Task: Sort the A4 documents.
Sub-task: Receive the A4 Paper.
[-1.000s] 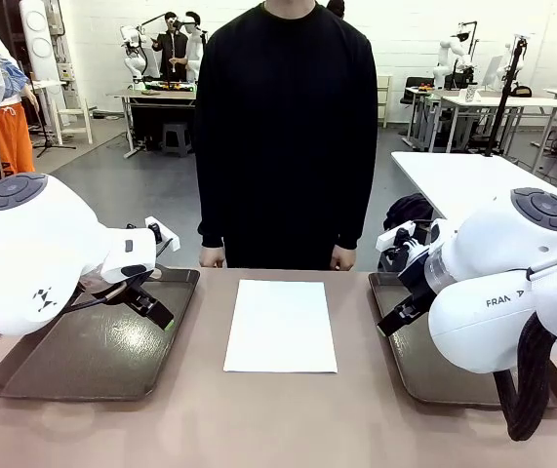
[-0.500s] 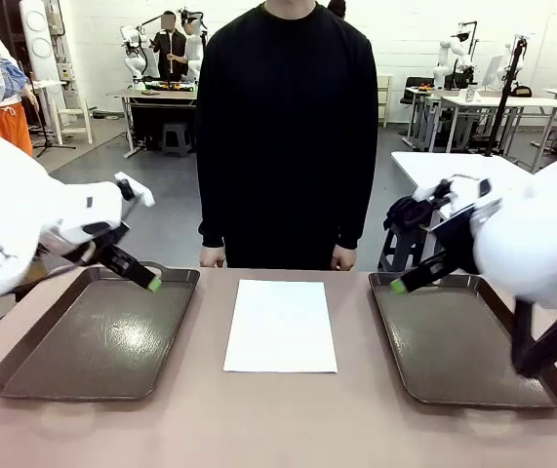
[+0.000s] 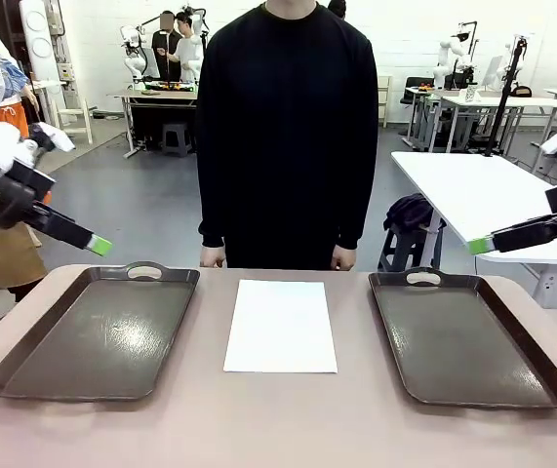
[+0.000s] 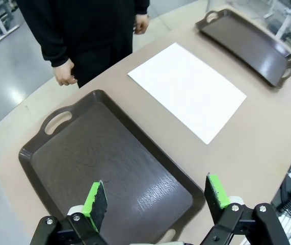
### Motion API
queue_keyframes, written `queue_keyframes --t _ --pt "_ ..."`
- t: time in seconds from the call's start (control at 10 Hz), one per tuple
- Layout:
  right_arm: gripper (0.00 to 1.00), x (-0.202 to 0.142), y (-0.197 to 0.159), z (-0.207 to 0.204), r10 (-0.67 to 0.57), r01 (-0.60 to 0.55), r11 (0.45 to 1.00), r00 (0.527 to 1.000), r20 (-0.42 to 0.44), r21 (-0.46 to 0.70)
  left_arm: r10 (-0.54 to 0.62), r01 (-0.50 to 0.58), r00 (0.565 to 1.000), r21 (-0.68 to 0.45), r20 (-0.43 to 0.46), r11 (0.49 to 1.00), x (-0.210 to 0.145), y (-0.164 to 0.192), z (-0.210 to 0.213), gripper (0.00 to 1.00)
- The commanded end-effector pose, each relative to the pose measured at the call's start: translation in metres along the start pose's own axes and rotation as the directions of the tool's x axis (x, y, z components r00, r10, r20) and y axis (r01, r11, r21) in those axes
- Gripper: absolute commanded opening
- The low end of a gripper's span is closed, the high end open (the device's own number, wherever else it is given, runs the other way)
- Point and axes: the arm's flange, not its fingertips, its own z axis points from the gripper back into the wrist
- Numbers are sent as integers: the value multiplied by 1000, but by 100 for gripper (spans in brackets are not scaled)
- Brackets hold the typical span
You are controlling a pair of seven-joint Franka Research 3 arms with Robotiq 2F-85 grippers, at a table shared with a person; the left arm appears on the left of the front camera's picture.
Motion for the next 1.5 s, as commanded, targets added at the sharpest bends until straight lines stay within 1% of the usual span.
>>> queue_keyframes --t 0.0,0.4,0.7,1.0,1.1,1.2,1.3,1.4 --pt "100 -30 14 -3 6 -9 998 999 46 67 2 -1 999 -54 32 999 -39 -13 10 100" --pt "100 -27 10 -2 7 -13 996 998 59 89 4 -3 1000 -53 26 999 -44 -9 12 100" --pt "100 -24 7 -7 12 -14 996 1000 20 93 17 -16 1000 -69 16 997 -45 -8 5 100" --pt "100 -20 6 -10 19 -20 995 1000 4 93 10 -9 1000 -75 18 997 -42 -7 4 100" --pt "100 -20 6 -11 19 -18 998 1000 -12 66 35 -34 999 -70 7 997 -40 -4 2 100" --pt "100 -19 6 -13 -9 10 999 1000 -28 51 28 -28 1000 -57 1 998 -10 6 11 100" --pt "100 -10 1 -8 9 -9 997 1000 -8 78 28 -28 1000 -57 1 998 -10 6 11 100" --pt "100 -10 1 -8 9 -9 997 1000 -8 78 28 -28 1000 -57 1 998 -10 6 11 100"
